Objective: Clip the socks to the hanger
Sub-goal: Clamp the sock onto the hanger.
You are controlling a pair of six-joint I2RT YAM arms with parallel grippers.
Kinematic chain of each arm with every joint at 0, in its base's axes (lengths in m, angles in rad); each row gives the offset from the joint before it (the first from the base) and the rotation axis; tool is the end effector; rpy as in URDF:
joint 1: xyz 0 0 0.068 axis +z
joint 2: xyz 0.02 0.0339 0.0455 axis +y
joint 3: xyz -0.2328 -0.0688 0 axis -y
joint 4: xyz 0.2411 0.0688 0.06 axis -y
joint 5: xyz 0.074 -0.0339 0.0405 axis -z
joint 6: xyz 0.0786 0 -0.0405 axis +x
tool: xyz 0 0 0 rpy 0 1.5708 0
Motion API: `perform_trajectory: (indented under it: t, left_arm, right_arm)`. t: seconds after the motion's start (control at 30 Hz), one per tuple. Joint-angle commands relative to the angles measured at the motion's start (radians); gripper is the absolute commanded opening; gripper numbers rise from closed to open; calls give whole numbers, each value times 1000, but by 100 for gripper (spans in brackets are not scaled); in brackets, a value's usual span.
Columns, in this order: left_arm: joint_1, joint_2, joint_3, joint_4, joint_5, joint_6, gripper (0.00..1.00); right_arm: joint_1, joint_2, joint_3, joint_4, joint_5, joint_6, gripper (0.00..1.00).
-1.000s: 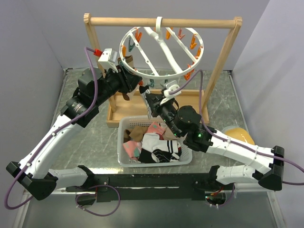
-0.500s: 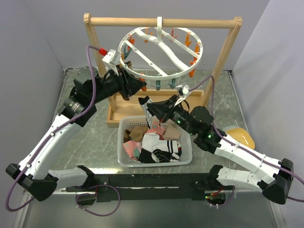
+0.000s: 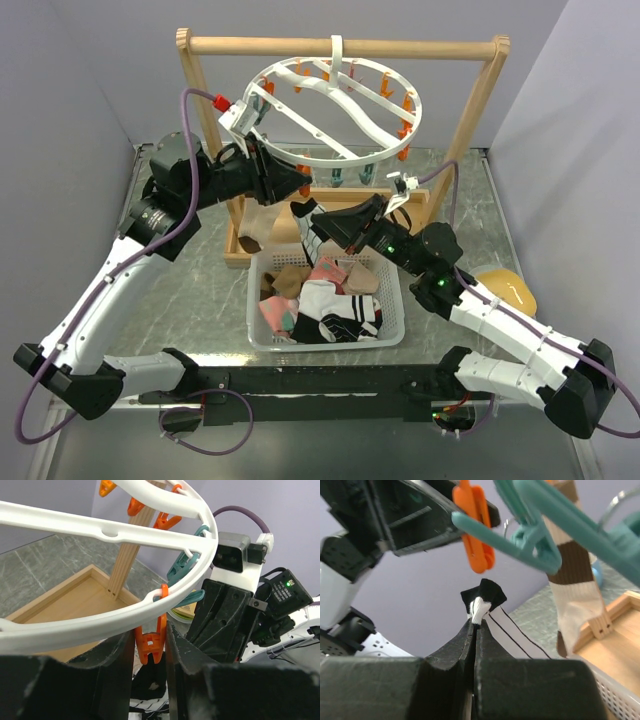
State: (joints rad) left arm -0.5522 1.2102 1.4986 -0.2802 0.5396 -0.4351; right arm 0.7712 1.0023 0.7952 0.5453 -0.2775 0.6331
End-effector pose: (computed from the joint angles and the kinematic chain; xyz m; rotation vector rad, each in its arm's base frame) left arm 0.2286 -0.1883 0.4586 0.5497 1.6023 -1.1769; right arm 0.1887 0.2134 0.3685 -0.3577 1.3248 1.3711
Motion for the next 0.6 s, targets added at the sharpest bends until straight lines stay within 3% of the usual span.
perform_trajectory:
  t: [0.0,0.57]
  left_arm:
    - [8,-8,-26,35,130,-11,1]
    - [77,-21,-101,107,241,-74,1]
  right_arm:
    - [-30,-10,-2,128,-52,46,0]
    - [-82,73,-60,261,-103,112,0]
